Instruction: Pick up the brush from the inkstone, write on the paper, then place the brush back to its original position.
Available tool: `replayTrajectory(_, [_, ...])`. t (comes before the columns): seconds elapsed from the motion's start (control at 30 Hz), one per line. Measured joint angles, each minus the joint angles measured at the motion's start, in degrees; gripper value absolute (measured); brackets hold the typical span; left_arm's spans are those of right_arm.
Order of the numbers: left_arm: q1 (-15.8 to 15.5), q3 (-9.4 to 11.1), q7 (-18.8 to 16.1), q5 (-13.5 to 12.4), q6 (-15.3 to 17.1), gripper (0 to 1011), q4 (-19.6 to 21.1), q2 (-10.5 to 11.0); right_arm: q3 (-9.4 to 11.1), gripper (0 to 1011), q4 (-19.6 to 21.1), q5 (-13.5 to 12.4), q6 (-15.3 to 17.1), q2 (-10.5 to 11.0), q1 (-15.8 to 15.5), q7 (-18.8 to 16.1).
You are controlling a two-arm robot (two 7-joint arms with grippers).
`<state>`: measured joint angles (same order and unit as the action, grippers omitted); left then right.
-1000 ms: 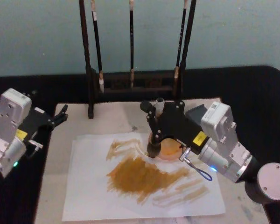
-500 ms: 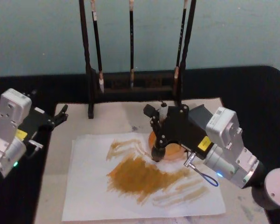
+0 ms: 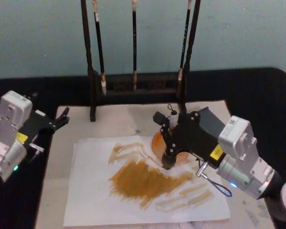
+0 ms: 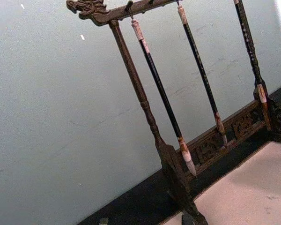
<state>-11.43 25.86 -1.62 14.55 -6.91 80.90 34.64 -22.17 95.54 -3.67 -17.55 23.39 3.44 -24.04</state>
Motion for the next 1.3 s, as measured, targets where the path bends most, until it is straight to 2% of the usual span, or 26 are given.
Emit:
replayTrajectory(0.17, [0.0,0.0,0.0,0.0,0.0,1010,0.0,0.0,0.6,2,1.5,0.2,0.1,0.7,-1.2,0.3])
replayTrajectory(0.37, [0.0,0.0,0.0,0.0,0.0,1010,0.0,0.0,1.4,2,2.2,0.0,0.0,0.6,-1.7,0.7])
replayTrajectory(0.8, [0.0,0.0,0.0,0.0,0.0,1010,0.0,0.0,3.9,2,0.7,-4.1,-0.8,-2.7,1.0,1.7])
replayTrajectory(0.87, [0.0,0.0,0.0,0.0,0.0,1010,0.0,0.0,4.7,2,-0.4,-6.3,-0.5,-3.8,1.8,1.7])
replayTrajectory(0.9, [0.0,0.0,0.0,0.0,0.0,1010,0.0,0.0,4.7,2,-0.4,-6.3,-0.5,-3.8,1.8,1.7])
replayTrajectory(1.07, [0.0,0.0,0.0,0.0,0.0,1010,0.0,0.0,6.8,2,-3.2,-12.5,1.9,-6.1,3.4,1.4])
replayTrajectory(1.1, [0.0,0.0,0.0,0.0,0.0,1010,0.0,0.0,7.6,2,-4.2,-15.0,3.4,-6.8,3.9,1.3])
replayTrajectory(1.13, [0.0,0.0,0.0,0.0,0.0,1010,0.0,0.0,8.0,2,-4.6,-16.0,4.0,-7.1,4.1,1.3])
replayTrajectory(1.17, [0.0,0.0,0.0,0.0,0.0,1010,0.0,0.0,9.0,2,-5.4,-18.5,5.7,-7.7,4.6,1.3])
replayTrajectory(1.2, [0.0,0.0,0.0,0.0,0.0,1010,0.0,0.0,9.0,2,-5.4,-18.5,5.7,-7.7,4.6,1.3])
replayTrajectory(1.23, [0.0,0.0,0.0,0.0,0.0,1010,0.0,0.0,9.4,2,-5.9,-19.8,6.5,-7.9,4.8,1.3])
replayTrajectory(1.27, [0.0,0.0,0.0,0.0,0.0,1010,0.0,0.0,10.2,2,-6.7,-22.4,8.4,-8.3,5.2,1.4])
replayTrajectory(1.3, [0.0,0.0,0.0,0.0,0.0,1010,0.0,0.0,10.6,2,-7.0,-23.6,9.3,-8.5,5.4,1.4])
